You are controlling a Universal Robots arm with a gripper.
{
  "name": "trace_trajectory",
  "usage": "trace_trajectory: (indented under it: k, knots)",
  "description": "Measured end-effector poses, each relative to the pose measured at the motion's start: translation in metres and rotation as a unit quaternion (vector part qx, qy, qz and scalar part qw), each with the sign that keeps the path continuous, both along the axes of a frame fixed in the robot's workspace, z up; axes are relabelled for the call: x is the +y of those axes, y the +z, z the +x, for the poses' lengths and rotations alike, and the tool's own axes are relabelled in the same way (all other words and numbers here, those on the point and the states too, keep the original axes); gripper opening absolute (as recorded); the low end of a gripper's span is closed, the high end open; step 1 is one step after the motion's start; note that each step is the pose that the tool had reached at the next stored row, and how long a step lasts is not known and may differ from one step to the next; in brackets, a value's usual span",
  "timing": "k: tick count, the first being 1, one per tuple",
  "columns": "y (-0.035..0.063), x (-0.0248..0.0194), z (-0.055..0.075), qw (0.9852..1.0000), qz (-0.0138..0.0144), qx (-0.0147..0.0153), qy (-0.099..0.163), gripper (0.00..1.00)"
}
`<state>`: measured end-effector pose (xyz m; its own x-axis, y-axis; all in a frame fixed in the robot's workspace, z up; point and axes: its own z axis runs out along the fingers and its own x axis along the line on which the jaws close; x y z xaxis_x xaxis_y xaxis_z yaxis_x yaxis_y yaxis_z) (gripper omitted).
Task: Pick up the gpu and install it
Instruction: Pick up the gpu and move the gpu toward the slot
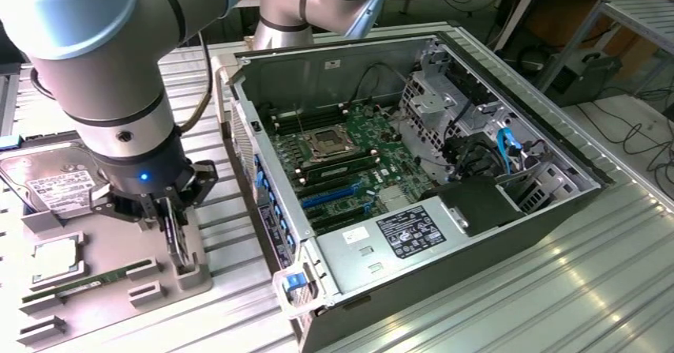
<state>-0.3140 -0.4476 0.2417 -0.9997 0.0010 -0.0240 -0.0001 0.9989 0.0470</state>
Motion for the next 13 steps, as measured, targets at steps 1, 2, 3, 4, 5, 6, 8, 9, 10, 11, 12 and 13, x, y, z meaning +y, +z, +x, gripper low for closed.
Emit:
trace_trajectory:
  k: [1, 2, 3, 4, 5, 6, 8, 9, 10, 11, 12, 13]
  knots:
    - [0.0009, 0.0000, 0.000, 1.0000, 0.0000, 0.0000, 0.000, 0.27]
    - [0.0020, 0.0000, 0.000, 1.0000, 0.0000, 0.0000, 0.000, 0.27]
    - [0.0031, 0.0000, 0.000, 1.0000, 0.0000, 0.0000, 0.000, 0.27]
    - [0.0042, 0.0000, 0.000, 1.0000, 0.0000, 0.0000, 0.000, 0.27]
    - [0.0055, 0.0000, 0.000, 1.0000, 0.0000, 0.0000, 0.000, 0.27]
    - [0.0066, 0.0000, 0.000, 1.0000, 0.0000, 0.0000, 0.000, 0.27]
    - [0.0089, 0.0000, 0.000, 1.0000, 0.0000, 0.0000, 0.000, 0.27]
    - [0.0104, 0.0000, 0.000, 1.0000, 0.0000, 0.0000, 0.000, 0.27]
    - [0.0117, 0.0000, 0.000, 1.0000, 0.0000, 0.0000, 0.000, 0.27]
    - [0.0128, 0.0000, 0.000, 1.0000, 0.0000, 0.0000, 0.000, 0.27]
    - [0.0139, 0.0000, 0.000, 1.0000, 0.0000, 0.0000, 0.000, 0.27]
    - [0.0149, 0.0000, 0.000, 1.0000, 0.0000, 0.0000, 0.000, 0.27]
